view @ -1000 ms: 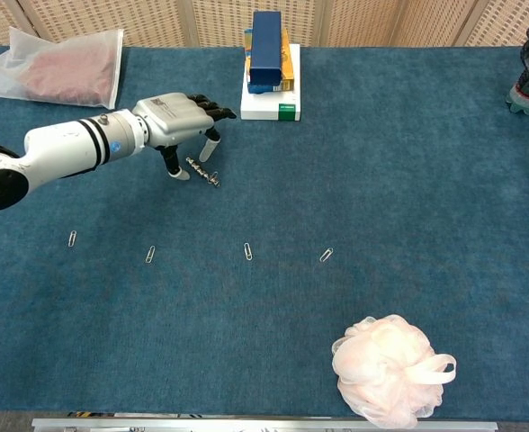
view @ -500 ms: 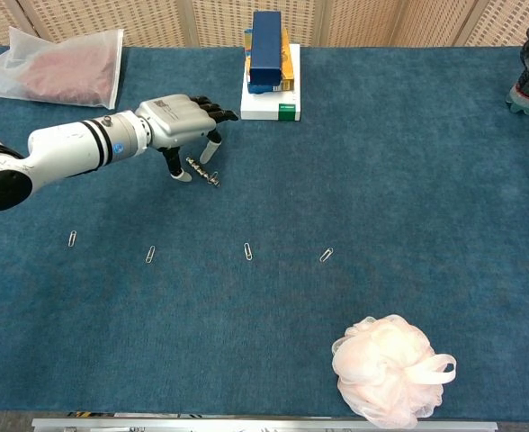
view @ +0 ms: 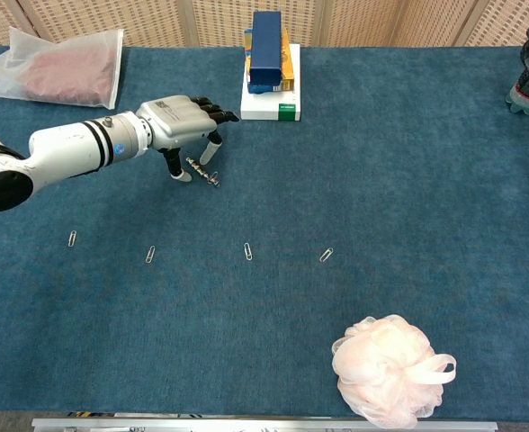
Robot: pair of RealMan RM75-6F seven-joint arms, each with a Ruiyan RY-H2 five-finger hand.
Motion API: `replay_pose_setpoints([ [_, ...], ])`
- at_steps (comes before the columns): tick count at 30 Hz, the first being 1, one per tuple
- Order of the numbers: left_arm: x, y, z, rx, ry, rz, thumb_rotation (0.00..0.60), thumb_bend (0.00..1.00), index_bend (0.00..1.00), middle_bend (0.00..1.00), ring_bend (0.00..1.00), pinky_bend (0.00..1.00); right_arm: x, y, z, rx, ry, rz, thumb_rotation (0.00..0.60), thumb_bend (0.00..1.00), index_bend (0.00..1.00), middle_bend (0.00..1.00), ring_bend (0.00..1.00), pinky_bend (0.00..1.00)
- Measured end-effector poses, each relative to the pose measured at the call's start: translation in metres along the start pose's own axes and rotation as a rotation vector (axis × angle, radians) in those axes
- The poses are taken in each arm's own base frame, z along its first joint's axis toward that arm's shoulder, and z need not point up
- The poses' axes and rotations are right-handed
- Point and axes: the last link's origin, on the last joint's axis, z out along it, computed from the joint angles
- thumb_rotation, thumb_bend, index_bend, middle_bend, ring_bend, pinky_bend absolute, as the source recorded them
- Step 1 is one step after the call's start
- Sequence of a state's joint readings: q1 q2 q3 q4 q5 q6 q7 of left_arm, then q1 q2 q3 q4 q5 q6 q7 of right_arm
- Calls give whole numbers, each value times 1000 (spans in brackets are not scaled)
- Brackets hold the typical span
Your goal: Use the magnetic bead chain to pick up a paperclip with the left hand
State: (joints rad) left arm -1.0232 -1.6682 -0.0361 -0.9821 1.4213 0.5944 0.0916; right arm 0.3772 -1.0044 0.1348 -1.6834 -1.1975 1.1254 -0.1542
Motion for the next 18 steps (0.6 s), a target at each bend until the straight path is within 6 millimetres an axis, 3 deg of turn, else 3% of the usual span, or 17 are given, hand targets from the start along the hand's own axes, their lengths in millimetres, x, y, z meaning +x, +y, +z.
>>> replay_pose_setpoints([
  [18, 0, 1, 3, 3, -2, 0, 600, 274, 505, 0, 0, 2, -2, 1, 0, 0, -5, 2, 600, 0, 119, 45, 0, 0],
])
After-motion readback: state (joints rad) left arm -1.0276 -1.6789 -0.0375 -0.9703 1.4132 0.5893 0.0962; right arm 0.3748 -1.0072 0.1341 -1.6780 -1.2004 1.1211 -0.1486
